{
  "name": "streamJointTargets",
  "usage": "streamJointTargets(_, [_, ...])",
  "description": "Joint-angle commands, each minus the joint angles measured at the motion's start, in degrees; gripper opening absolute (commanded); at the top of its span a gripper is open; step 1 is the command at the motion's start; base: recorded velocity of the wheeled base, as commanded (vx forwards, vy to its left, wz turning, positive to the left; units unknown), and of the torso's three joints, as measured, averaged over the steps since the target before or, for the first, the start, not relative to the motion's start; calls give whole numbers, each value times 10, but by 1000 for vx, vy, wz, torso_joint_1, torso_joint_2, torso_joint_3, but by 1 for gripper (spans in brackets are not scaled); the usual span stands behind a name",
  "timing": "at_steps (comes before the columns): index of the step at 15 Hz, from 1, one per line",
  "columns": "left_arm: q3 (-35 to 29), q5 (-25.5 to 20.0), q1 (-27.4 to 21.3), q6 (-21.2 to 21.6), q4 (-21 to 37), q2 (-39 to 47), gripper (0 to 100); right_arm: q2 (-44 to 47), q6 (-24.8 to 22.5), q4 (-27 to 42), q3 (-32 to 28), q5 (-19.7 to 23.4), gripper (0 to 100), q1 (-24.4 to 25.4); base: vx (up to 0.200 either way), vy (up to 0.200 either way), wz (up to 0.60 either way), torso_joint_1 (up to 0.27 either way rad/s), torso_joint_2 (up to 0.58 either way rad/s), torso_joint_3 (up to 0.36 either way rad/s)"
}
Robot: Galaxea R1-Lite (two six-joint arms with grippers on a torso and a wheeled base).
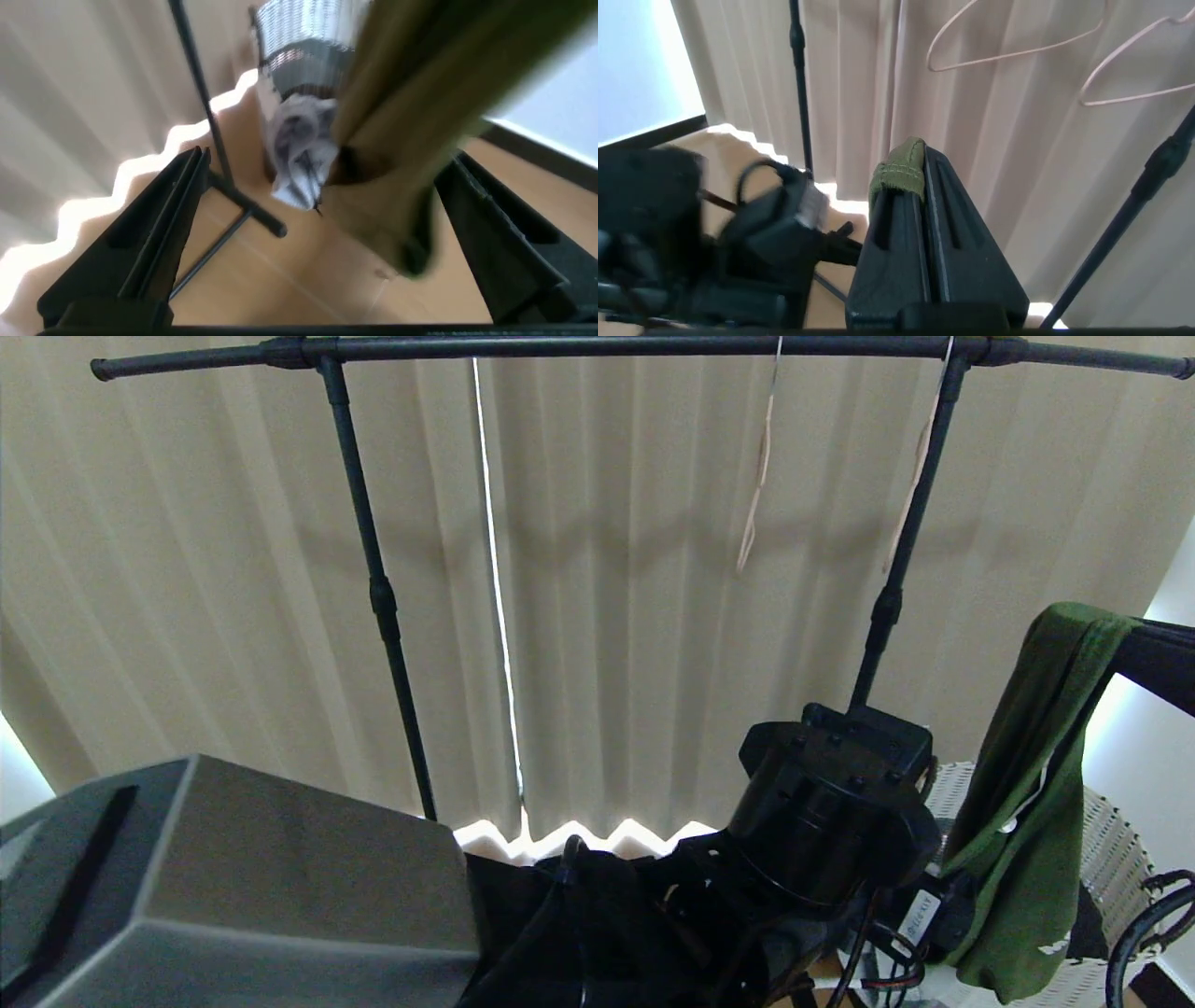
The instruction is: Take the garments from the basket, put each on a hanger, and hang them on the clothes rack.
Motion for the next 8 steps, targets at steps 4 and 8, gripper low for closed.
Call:
streamJointTargets(4, [2,13,7,0,2,28,100,-13,-1,0,-1,0,0,0,0,0,0,0,0,0])
streamJointTargets(8, [4,14,7,1,2,32,100,-14,-1,1,-2,0,0,0,0,0,0,0,0,0])
